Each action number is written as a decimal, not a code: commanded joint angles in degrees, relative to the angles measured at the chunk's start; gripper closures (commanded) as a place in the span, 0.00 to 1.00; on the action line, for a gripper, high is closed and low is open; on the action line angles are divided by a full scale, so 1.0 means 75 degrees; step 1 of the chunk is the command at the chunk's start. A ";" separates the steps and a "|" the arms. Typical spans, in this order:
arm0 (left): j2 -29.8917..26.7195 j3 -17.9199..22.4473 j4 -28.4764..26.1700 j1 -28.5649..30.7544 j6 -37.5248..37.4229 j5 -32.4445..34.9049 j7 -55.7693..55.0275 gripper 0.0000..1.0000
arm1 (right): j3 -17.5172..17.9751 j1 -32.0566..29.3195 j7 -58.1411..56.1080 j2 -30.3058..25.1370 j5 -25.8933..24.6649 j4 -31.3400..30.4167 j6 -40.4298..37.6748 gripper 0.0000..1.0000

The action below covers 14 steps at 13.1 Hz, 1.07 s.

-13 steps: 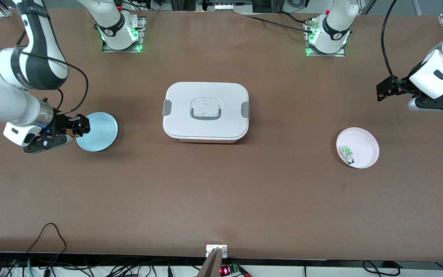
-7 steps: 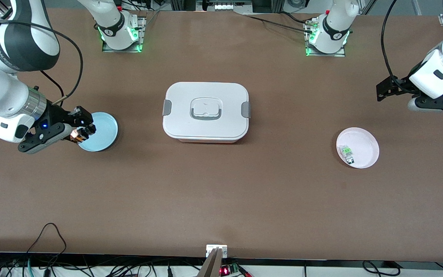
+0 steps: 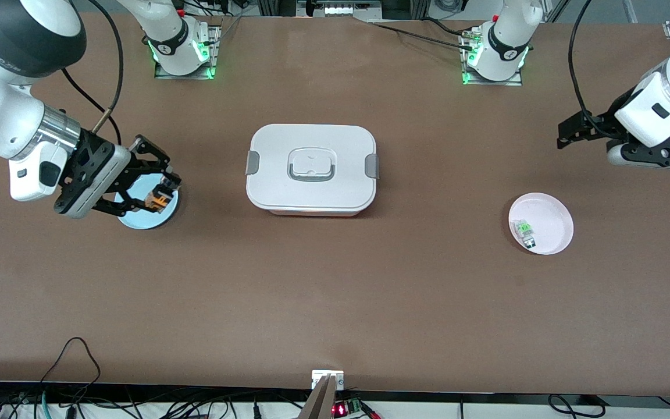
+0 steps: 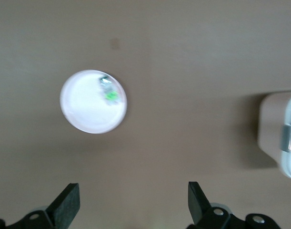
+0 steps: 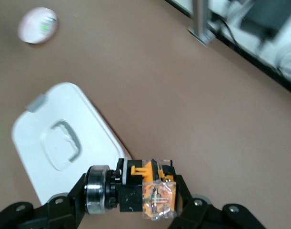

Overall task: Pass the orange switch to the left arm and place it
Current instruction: 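Lift the switch over the box with the right gripper while the left gripper approaches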

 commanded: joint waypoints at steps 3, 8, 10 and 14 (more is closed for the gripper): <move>0.0207 -0.0003 0.0219 -0.0013 -0.0311 -0.1374 0.0158 0.00 | 0.0094 0.0023 -0.2479 0.0339 0.1944 0.0140 -0.0086 0.71; 0.0850 -0.0026 0.0207 -0.0166 -0.0848 -0.3506 0.0193 0.00 | 0.0071 0.0806 -0.4366 0.0808 0.4123 0.0140 -0.0017 0.71; 0.1342 -0.0015 0.0196 -0.0108 -0.1095 -0.4607 0.0205 0.00 | 0.0071 0.1216 -0.5349 0.1030 0.4851 0.0140 0.0321 0.71; 0.2467 -0.0015 0.0078 -0.0165 -0.0980 -0.7688 0.0240 0.00 | 0.0059 0.1827 -0.7157 0.1476 0.6363 0.0174 0.0956 0.71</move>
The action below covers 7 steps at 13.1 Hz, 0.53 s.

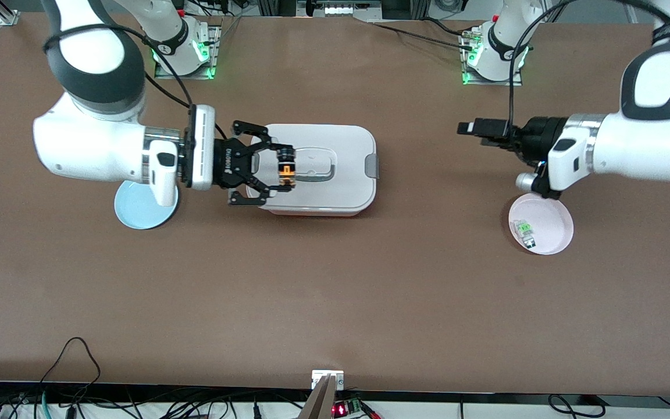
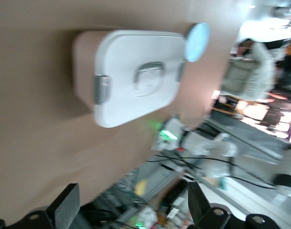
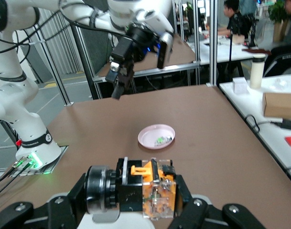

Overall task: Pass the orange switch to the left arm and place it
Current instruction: 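Lift the switch over the box with the right gripper while the left gripper approaches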

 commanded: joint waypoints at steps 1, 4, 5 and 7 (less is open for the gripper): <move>0.0653 0.0006 0.0157 -0.0133 0.0276 -0.1564 0.0158 0.00 | -0.0039 0.0297 -0.0745 0.0312 0.0866 0.0177 0.0352 0.71; 0.0817 -0.0030 0.0110 -0.0612 0.1355 -0.2223 0.0158 0.00 | -0.0039 0.0730 -0.0886 0.0617 0.1617 0.0351 0.0729 0.71; 0.0899 -0.0030 0.0110 -0.0788 0.1670 -0.2410 0.0181 0.00 | -0.0039 0.0847 -0.0992 0.0780 0.1723 0.0503 0.0811 0.71; 0.1284 -0.0041 0.0238 -0.1291 0.2466 -0.2878 0.1089 0.00 | -0.0039 0.1082 -0.1121 0.0957 0.1864 0.0587 0.1196 0.71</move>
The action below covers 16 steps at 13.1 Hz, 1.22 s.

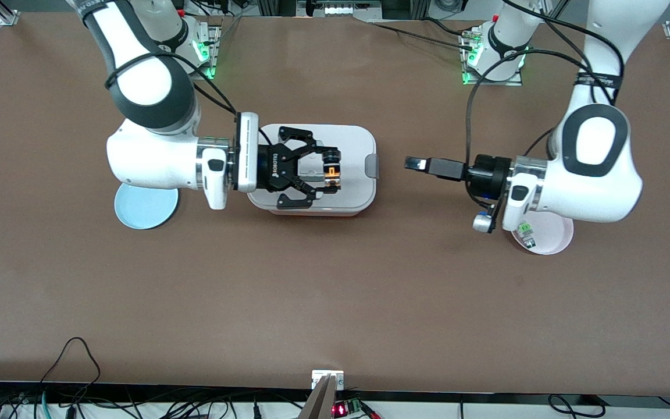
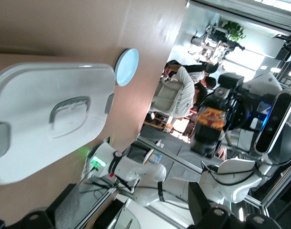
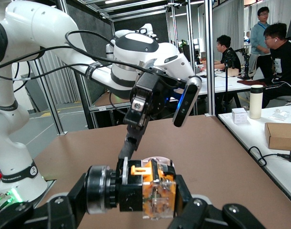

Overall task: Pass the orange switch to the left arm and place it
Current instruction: 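Close the left gripper on the orange switch held by the right gripper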

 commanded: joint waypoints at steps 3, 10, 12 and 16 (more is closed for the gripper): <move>0.0494 0.0077 0.0227 -0.0500 0.0852 -0.1018 0.0983 0.00 | -0.0039 0.0624 -0.0283 0.0354 0.0737 0.0369 0.0868 0.71; 0.0635 0.0066 0.0215 0.0040 0.0488 -0.1803 0.0971 0.00 | -0.0016 0.0907 -0.0131 0.0354 0.0738 0.0369 0.1362 0.71; 0.0635 0.0042 0.0192 -0.0053 0.0488 -0.1803 0.1087 0.00 | -0.0027 0.0907 -0.0131 0.0354 0.0726 0.0369 0.1362 0.71; 0.0635 0.0030 0.0239 -0.0288 0.0558 -0.1826 0.1088 0.00 | -0.0027 0.0895 -0.0143 0.0354 0.0726 0.0357 0.1362 0.71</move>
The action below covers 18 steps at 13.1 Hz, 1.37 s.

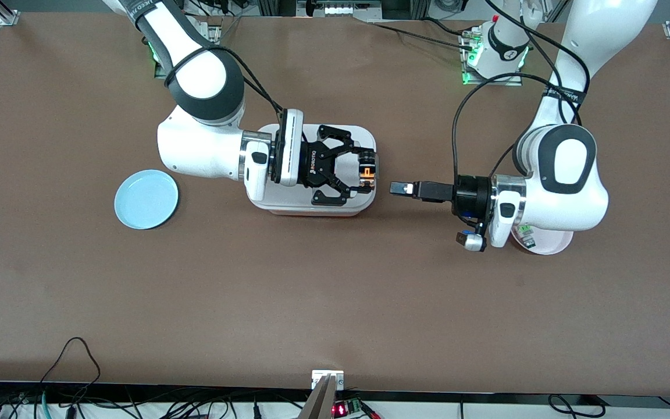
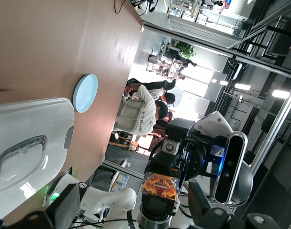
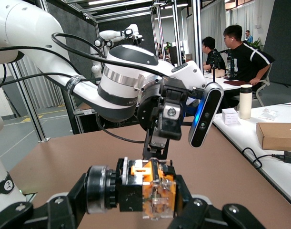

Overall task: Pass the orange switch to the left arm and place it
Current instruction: 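Close the left gripper on the orange switch held by the right gripper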

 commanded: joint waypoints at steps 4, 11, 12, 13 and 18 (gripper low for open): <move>0.0096 0.0041 0.0169 -0.0325 0.0222 -0.0381 0.0152 0.01 | -0.0010 0.0057 -0.0069 0.0098 0.0205 0.0163 0.0077 0.71; -0.0009 0.0041 0.0146 -0.0548 0.0247 -0.0240 0.0398 0.54 | -0.0010 0.0057 -0.0116 0.0098 0.0216 0.0128 0.0066 0.71; -0.0010 0.0030 0.0146 -0.0571 0.0247 -0.0217 0.0387 0.78 | -0.0010 0.0057 -0.0128 0.0121 0.0216 0.0128 0.0066 0.71; -0.0010 0.0030 0.0146 -0.0572 0.0247 -0.0159 0.0386 0.86 | -0.0010 0.0057 -0.0128 0.0133 0.0216 0.0128 0.0066 0.71; -0.0010 0.0030 0.0157 -0.0560 0.0235 -0.0100 0.0386 0.97 | -0.0010 0.0068 -0.0151 0.0169 0.0205 0.0116 0.0066 0.70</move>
